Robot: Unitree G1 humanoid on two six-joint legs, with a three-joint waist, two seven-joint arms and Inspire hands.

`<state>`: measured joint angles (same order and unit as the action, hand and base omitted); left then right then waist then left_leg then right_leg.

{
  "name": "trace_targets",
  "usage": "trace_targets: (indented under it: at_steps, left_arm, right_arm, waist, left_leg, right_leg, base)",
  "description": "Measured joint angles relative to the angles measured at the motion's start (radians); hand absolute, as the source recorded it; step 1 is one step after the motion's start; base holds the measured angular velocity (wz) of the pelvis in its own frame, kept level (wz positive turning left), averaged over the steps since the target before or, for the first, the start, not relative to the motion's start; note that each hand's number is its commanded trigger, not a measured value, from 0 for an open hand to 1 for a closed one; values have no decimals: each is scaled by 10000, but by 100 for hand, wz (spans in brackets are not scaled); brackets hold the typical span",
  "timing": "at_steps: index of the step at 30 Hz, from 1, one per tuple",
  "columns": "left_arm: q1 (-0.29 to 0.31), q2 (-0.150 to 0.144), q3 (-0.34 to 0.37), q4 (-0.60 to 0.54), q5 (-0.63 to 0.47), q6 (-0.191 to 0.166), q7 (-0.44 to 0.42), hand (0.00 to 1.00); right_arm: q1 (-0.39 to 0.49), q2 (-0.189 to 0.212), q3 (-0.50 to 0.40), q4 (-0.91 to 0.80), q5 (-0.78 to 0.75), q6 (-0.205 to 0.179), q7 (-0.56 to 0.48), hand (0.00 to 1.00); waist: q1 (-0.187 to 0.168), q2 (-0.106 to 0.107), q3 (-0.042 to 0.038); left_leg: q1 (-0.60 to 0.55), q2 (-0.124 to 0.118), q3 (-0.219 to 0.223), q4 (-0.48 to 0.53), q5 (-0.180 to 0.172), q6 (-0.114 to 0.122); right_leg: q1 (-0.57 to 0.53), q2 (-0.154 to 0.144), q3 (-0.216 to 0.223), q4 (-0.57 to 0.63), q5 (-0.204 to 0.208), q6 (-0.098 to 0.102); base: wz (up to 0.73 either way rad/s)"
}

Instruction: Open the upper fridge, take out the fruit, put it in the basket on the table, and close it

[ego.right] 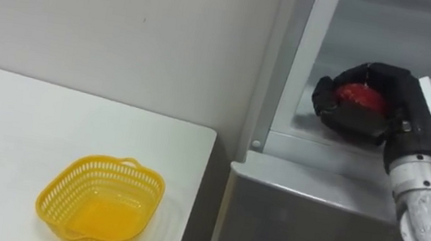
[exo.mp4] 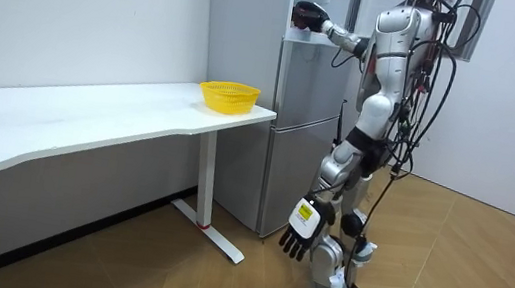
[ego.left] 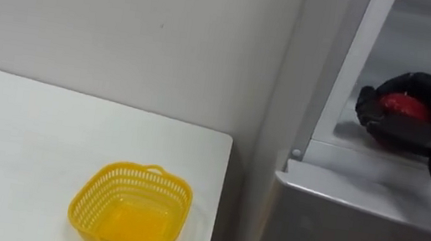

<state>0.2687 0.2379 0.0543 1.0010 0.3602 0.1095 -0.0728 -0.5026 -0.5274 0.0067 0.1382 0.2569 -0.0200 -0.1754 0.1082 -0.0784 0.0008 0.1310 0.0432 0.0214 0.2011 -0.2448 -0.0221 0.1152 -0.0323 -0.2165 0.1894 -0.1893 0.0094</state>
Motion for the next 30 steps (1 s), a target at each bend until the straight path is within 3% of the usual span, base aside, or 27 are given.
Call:
trace_targets:
  at_steps: [2, 5, 13, 17, 22, 30]
  left_arm:
    - [-3, -82, 19, -2, 14, -71, 1, 0]
    - [-46, -188, 31, 2, 15, -170, 10, 0]
    - [71, -272, -8, 53, -17, -748, 268, 0]
    - [120, -312, -5, 100, 12, -751, 245, 0]
    - [50, -325, -18, 345, -42, -884, 257, 0]
    - [-286, -341, -295, 862, -34, -1071, 344, 0]
  right_arm:
    - [202, 153, -81, -839, -149, 0, -343, 100]
    - [313, 449, -432, -2268, -336, -76, -930, 100]
    - [534, 707, -672, -4619, -1078, -920, -2229, 100]
    - [566, 980, -674, -5828, -1921, -1094, -2295, 100]
    - [547, 1243, -597, -6741, -3514, -1774, -2310, 100]
    - [493, 1437, 266, -7005, -5061, -2216, -1997, 100]
  waist:
    - [-56, 80, -40]
    - [-107, 197, -35]
    - [-262, 308, 31]
    - [-265, 309, 5]
    - [-204, 205, -67]
    - [-135, 170, -38]
  left_leg:
    - [-44, -1, 43, -9, 0, 0]
    - [-121, -1, 57, 2, 0, 1]
    - [-22, 3, 90, -32, 0, 1]
    - [-11, 20, 182, -96, -2, -1]
    - [31, 21, 181, -96, -1, 0]
    - [-20, 29, 153, -63, -3, -2]
  right_leg:
    - [-109, -2, 54, 46, 0, 0]
    - [-230, 0, 95, 134, 0, 0]
    - [-120, 7, 123, 132, -2, 1]
    - [-168, 28, 211, 154, -2, 1]
    - [-129, 30, 211, 153, -1, 0]
    - [-186, 21, 186, 234, 2, -4]
  base:
    - [-7]
    - [-3]
    - [-1]
    - [-7]
    - [0]
    - [0]
